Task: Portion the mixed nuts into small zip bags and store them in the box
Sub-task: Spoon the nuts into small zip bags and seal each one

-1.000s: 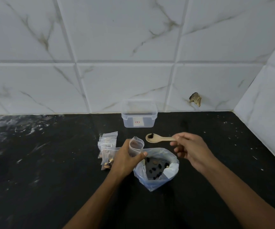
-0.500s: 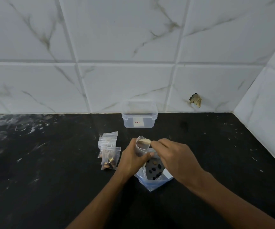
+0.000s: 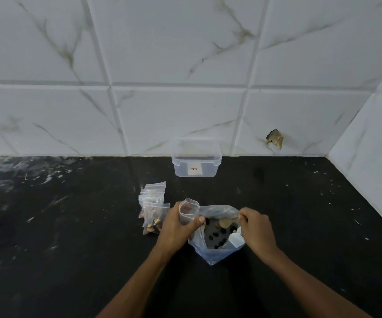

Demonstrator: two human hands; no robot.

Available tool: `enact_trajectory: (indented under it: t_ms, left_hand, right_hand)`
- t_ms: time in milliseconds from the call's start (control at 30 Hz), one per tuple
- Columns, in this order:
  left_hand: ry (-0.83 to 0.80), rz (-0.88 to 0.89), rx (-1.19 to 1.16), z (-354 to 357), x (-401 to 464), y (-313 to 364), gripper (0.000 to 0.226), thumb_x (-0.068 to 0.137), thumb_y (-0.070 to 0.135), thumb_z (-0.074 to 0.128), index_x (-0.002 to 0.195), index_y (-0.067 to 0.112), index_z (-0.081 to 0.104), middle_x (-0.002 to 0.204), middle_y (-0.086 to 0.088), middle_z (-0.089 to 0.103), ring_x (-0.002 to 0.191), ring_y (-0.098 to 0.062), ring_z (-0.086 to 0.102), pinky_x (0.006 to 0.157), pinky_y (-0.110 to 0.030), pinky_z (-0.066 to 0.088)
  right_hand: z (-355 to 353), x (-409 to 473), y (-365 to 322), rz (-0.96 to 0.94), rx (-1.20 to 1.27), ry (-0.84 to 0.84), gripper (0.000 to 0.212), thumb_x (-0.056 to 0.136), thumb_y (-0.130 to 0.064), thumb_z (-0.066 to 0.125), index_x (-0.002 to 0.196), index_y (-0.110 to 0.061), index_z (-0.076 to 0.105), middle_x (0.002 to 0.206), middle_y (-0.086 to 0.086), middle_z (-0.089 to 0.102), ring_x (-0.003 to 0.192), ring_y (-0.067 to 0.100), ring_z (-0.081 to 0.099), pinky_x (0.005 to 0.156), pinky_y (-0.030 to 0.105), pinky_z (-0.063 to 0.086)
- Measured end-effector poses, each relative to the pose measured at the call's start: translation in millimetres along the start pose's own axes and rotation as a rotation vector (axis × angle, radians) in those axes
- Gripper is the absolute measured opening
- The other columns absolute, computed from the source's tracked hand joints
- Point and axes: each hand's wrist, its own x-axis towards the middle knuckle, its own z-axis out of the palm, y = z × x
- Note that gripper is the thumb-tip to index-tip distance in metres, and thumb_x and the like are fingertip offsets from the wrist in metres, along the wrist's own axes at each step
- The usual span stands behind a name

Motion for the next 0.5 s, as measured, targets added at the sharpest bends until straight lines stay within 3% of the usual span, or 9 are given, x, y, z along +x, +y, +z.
enact_trajectory:
  t_ms: [100, 267, 400, 500]
  left_hand:
    - [-0.064, -0.027, -0.014, 1, 2, -4, 0.042, 0.082, 0.038, 0.078, 0.117, 0.032, 0.056, 0.112, 0.01, 0.067, 0.102, -0.001, 0.066, 0.081, -0.023, 0.056]
    - [-0.1, -0.021, 0.007, 5, 4, -7, 0.059, 0.065, 0.062, 0.074, 0.116, 0.037, 0.056, 0.111, 0.014, 0.068, 0.102, 0.0, 0.066, 0.09, -0.035, 0.057]
    - [-0.115, -0.012, 0.037, 6, 4, -8, 0.057, 0.068, 0.059, 0.074, 0.116, 0.035, 0.055, 0.112, 0.012, 0.068, 0.103, 0.0, 0.066, 0.092, -0.035, 0.056]
    - [-0.116, -0.009, 0.066, 6, 4, -8, 0.045, 0.078, 0.047, 0.077, 0.115, 0.035, 0.054, 0.112, 0.012, 0.067, 0.103, -0.001, 0.065, 0.088, -0.029, 0.056]
  right_hand:
    - [13, 1, -8, 0.035, 0.097, -0.024, 0.022, 0.096, -0.013, 0.049, 0.081, -0.014, 0.065, 0.068, 0.0, 0.064, 0.059, 0.014, 0.065, 0.059, 0.042, 0.057]
    - [28, -2, -25, 0.051, 0.129, -0.107, 0.023, 0.097, -0.012, 0.049, 0.085, -0.017, 0.068, 0.075, -0.002, 0.067, 0.064, 0.011, 0.066, 0.063, 0.031, 0.058]
    - [40, -5, -36, 0.184, 0.279, -0.221, 0.023, 0.099, -0.011, 0.046, 0.089, -0.012, 0.067, 0.073, 0.005, 0.068, 0.058, 0.012, 0.065, 0.052, 0.022, 0.054]
    - [44, -1, -41, 0.403, 0.483, -0.241, 0.024, 0.098, -0.007, 0.045, 0.089, -0.007, 0.067, 0.08, 0.015, 0.072, 0.059, 0.016, 0.063, 0.057, 0.027, 0.056]
